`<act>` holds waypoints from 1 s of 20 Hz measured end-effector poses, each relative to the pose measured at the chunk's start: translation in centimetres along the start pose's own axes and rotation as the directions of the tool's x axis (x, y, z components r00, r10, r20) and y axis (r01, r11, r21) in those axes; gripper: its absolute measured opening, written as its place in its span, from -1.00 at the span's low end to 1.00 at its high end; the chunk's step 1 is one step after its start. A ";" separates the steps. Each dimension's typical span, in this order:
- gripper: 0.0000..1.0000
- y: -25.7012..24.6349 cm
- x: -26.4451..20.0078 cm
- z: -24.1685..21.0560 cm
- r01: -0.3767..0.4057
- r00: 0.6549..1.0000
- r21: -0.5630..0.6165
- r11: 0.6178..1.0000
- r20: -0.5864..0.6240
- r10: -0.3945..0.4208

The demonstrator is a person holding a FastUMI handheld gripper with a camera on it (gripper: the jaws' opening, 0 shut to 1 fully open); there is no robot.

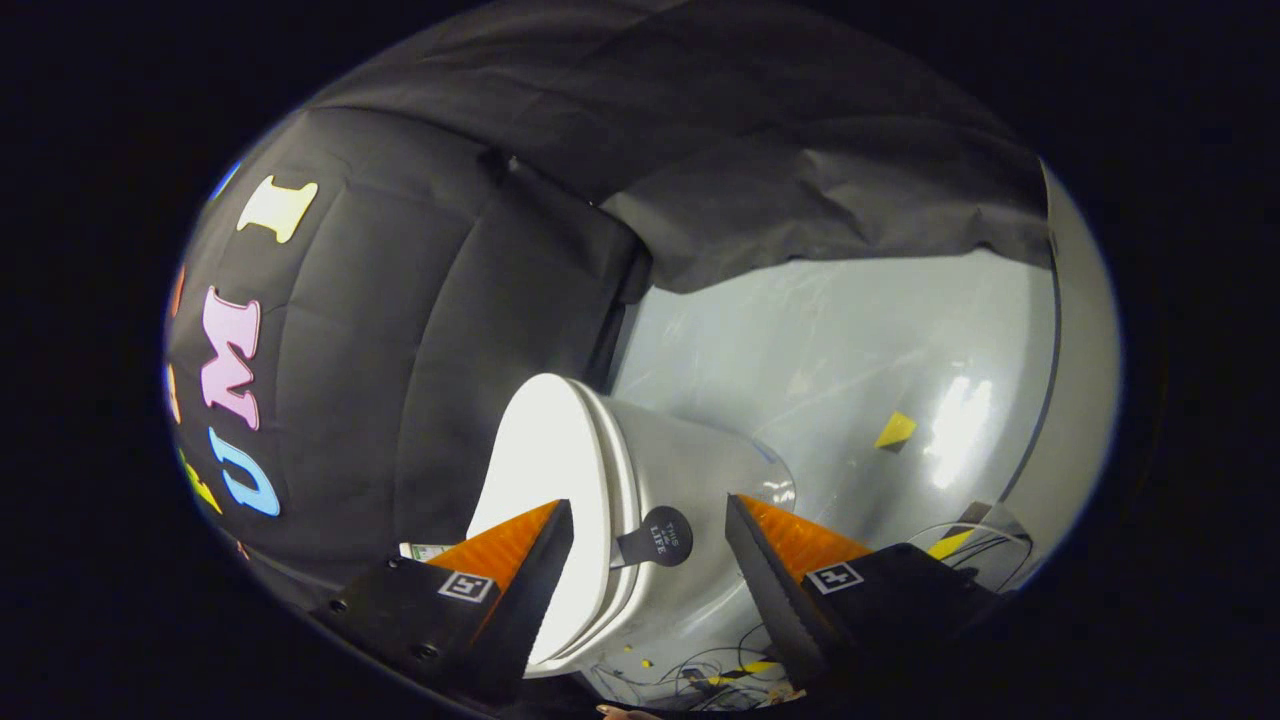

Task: Open the toilet lid.

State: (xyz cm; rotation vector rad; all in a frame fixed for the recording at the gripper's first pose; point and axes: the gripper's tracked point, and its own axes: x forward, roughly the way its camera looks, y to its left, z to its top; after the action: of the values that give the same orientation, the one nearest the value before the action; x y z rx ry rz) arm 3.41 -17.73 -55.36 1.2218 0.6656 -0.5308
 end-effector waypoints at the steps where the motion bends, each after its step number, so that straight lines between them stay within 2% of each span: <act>1: 0.94 -0.5 0.8 -0.3 0.000 1.000 0.017 1.000 -0.011 0.000; 4: 0.94 -1.2 2.0 -1.4 -0.011 0.999 0.068 0.998 -0.036 0.014; 6: 0.84 -1.1 2.7 -1.8 -0.030 0.999 0.102 0.994 -0.037 0.034; 7: 0.64 -1.0 3.0 -2.2 -0.042 0.998 0.115 0.992 -0.046 0.048; 8: 0.59 -0.6 3.0 -2.4 -0.073 0.996 0.142 0.987 -0.049 0.081; 10: 0.29 0.4 3.2 -2.3 -0.142 0.987 0.211 0.967 -0.042 0.155; 12: -0.01 -0.9 3.9 -2.7 -0.126 0.990 0.235 0.964 -0.037 0.138; 14: -0.49 -0.5 3.7 -2.6 -0.159 0.985 0.253 0.954 -0.029 0.172; 17: -0.50 0.0 3.3 -2.0 -0.212 0.975 0.278 0.937 -0.008 0.223; 18: -0.49 0.1 2.7 0.5 -0.213 0.974 0.292 0.932 -0.009 0.226; 19: -0.90 0.0 5.6 -1.8 -0.221 0.973 0.319 0.922 0.008 0.230; 20: -0.90 -0.3 3.8 -2.1 -0.228 0.971 0.324 0.918 0.007 0.239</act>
State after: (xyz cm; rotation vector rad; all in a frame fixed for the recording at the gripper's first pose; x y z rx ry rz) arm 5.54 -15.89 -58.70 1.5984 0.4606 -0.4293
